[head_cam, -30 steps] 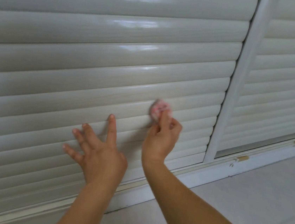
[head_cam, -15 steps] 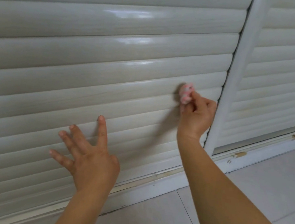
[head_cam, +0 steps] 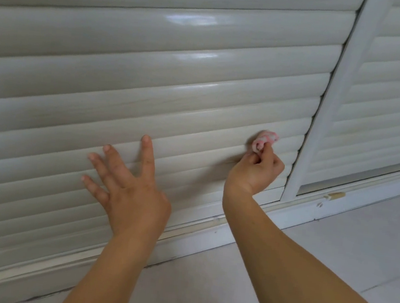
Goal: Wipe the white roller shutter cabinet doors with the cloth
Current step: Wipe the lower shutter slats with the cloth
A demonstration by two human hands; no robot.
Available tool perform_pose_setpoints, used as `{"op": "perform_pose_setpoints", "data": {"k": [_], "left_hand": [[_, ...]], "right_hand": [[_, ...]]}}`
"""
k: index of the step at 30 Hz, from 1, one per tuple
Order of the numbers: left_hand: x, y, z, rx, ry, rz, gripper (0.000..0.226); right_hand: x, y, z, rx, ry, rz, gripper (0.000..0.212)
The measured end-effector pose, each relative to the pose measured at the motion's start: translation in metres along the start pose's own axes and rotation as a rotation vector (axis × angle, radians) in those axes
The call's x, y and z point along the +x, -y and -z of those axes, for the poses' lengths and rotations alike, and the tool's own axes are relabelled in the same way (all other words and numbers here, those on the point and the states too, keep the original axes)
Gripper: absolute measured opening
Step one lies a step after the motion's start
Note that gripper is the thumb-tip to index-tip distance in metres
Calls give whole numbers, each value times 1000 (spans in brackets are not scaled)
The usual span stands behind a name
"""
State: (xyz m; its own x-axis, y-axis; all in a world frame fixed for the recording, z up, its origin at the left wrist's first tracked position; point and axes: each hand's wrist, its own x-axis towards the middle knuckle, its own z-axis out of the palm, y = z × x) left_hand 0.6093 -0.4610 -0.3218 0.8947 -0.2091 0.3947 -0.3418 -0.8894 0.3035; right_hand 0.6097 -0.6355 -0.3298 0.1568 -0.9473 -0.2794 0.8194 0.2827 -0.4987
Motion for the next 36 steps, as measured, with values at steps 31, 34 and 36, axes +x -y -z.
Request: {"op": "perform_pose_setpoints", "data": {"k": [31,34,36], "left_hand": [[-9,61,23,215,68,-143,95],[-11,75,25,203,65,-76,93],[-15,91,26,190,73,39,94]], "right_hand": [[11,-13,39,-653,280,241,17],[16,-3,29,-473,93,125,20],[1,-14,26,-439,32,104,7]]}}
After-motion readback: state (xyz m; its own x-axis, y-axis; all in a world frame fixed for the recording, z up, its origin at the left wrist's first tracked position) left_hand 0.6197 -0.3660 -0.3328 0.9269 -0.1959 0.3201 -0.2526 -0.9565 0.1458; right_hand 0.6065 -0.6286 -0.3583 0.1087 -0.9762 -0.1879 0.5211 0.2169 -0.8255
